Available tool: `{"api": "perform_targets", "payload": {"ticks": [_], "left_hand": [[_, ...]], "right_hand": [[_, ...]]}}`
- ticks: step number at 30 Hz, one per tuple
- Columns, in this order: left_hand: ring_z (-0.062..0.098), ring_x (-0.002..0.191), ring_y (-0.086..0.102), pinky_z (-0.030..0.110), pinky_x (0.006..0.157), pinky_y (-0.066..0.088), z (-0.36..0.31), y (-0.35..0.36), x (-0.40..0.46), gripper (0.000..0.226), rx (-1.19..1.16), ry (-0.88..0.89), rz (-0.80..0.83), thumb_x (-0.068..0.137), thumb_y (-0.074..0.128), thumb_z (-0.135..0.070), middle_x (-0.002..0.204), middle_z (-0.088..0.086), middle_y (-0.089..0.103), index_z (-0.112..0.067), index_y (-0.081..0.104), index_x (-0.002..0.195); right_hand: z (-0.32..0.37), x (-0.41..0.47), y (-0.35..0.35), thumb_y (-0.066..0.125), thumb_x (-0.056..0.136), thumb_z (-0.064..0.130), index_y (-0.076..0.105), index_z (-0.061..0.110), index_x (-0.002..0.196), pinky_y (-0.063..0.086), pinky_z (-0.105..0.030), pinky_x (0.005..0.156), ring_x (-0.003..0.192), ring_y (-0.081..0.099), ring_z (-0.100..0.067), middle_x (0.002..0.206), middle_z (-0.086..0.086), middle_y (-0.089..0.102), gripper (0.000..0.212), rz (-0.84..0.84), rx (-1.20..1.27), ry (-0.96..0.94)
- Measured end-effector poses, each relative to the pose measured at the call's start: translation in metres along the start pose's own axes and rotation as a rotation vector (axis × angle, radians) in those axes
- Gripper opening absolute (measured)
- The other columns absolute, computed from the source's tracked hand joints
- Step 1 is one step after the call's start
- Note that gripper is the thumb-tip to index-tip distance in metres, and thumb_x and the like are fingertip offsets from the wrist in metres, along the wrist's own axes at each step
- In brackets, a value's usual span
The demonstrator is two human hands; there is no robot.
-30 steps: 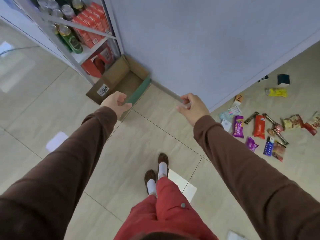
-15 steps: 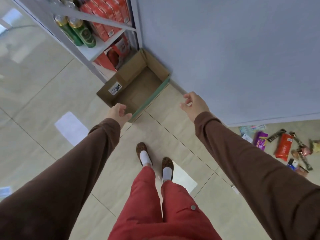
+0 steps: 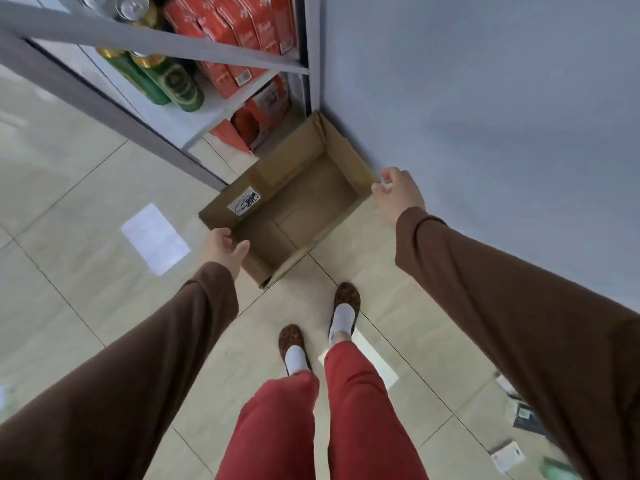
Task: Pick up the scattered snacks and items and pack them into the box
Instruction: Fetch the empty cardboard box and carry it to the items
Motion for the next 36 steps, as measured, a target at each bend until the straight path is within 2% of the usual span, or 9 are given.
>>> {"api": "perform_targets", "payload": {"ticks": [8, 13, 16, 19, 23, 25, 28, 32, 36], "left_hand": [[0.037, 0.126, 0.051, 0.049, 0.107, 0.042, 0.068, 0.042, 0.128, 0.072, -0.002, -0.198, -0.179, 0.087, 0.071, -0.039, 0.141, 0.018, 0.047, -0.007, 0.04, 0.144], [0.039, 0.139, 0.04, 0.048, 0.114, 0.034, 0.108, 0.075, 0.194, 0.091, -0.071, -0.393, -0.235, 0.086, 0.073, -0.043, 0.154, 0.019, 0.037, -0.003, 0.025, 0.152], [0.042, 0.135, 0.044, 0.047, 0.11, 0.038, 0.125, 0.098, 0.221, 0.089, -0.138, -0.476, -0.194, 0.09, 0.068, -0.042, 0.152, 0.022, 0.039, 0.0, 0.02, 0.152], [0.041, 0.129, 0.05, 0.048, 0.108, 0.041, 0.136, 0.117, 0.237, 0.075, -0.236, -0.5, -0.187, 0.093, 0.066, -0.034, 0.144, 0.023, 0.046, 0.002, 0.027, 0.146], [0.039, 0.113, 0.06, 0.051, 0.099, 0.049, 0.145, 0.127, 0.243, 0.06, -0.31, -0.493, -0.226, 0.094, 0.064, -0.028, 0.125, 0.016, 0.055, -0.008, 0.03, 0.139], [0.035, 0.105, 0.061, 0.043, 0.094, 0.05, 0.144, 0.127, 0.238, 0.056, -0.273, -0.461, -0.229, 0.096, 0.061, -0.022, 0.122, 0.014, 0.055, -0.008, 0.029, 0.14], [0.029, 0.09, 0.055, 0.035, 0.08, 0.044, 0.144, 0.12, 0.215, 0.043, -0.199, -0.408, -0.267, 0.1, 0.052, -0.015, 0.11, 0.009, 0.052, -0.007, 0.031, 0.137], [0.03, 0.086, 0.056, 0.036, 0.078, 0.042, 0.147, 0.099, 0.17, 0.038, -0.097, -0.322, -0.288, 0.101, 0.046, -0.013, 0.104, 0.008, 0.054, -0.013, 0.032, 0.136], [0.038, 0.092, 0.063, 0.047, 0.084, 0.053, 0.146, 0.071, 0.125, 0.036, -0.036, -0.241, -0.25, 0.101, 0.044, -0.014, 0.109, 0.012, 0.062, -0.029, 0.033, 0.132]], "right_hand": [[-0.008, 0.156, 0.061, 0.047, 0.1, 0.031, 0.044, 0.014, 0.145, 0.04, -0.042, 0.107, 0.132, 0.045, -0.033, 0.145, -0.013, 0.044, 0.048, 0.069, -0.202, -0.101], [-0.025, 0.234, 0.11, 0.049, 0.1, 0.028, 0.039, 0.011, 0.146, 0.04, -0.044, 0.107, 0.133, 0.043, -0.032, 0.144, -0.015, 0.043, 0.051, 0.09, -0.234, -0.097], [-0.038, 0.27, 0.132, 0.05, 0.098, 0.03, 0.039, 0.01, 0.147, 0.04, -0.044, 0.107, 0.132, 0.046, -0.034, 0.145, -0.016, 0.047, 0.054, 0.105, -0.22, -0.067], [-0.051, 0.288, 0.151, 0.046, 0.102, 0.035, 0.031, 0.011, 0.153, 0.034, -0.04, 0.114, 0.139, 0.041, -0.033, 0.154, -0.013, 0.041, 0.059, 0.21, -0.168, -0.004], [-0.068, 0.292, 0.166, 0.048, 0.102, 0.035, 0.025, 0.01, 0.156, 0.036, -0.04, 0.113, 0.139, 0.041, -0.032, 0.156, -0.013, 0.038, 0.063, 0.255, -0.077, 0.064], [-0.078, 0.284, 0.167, 0.05, 0.101, 0.035, 0.032, 0.013, 0.152, 0.044, -0.041, 0.106, 0.129, 0.051, -0.032, 0.148, -0.013, 0.047, 0.059, 0.217, -0.013, 0.077], [-0.095, 0.253, 0.158, 0.048, 0.103, 0.033, 0.037, 0.014, 0.149, 0.043, -0.038, 0.102, 0.127, 0.052, -0.031, 0.144, -0.011, 0.051, 0.051, 0.144, 0.04, 0.083], [-0.12, 0.182, 0.136, 0.047, 0.104, 0.032, 0.049, 0.01, 0.143, 0.045, -0.036, 0.1, 0.121, 0.056, -0.029, 0.135, -0.01, 0.056, 0.045, 0.057, 0.114, 0.107], [-0.149, 0.093, 0.111, 0.045, 0.104, 0.035, 0.051, 0.013, 0.141, 0.044, -0.031, 0.09, 0.116, 0.058, -0.028, 0.132, -0.008, 0.056, 0.044, 0.002, 0.214, 0.211]]}}
Point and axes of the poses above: each hand's wrist, its own x-axis towards the middle knuckle, its own y-axis out of the palm, z = x × y, the point moved 1 cm from there along x, towards the middle knuckle
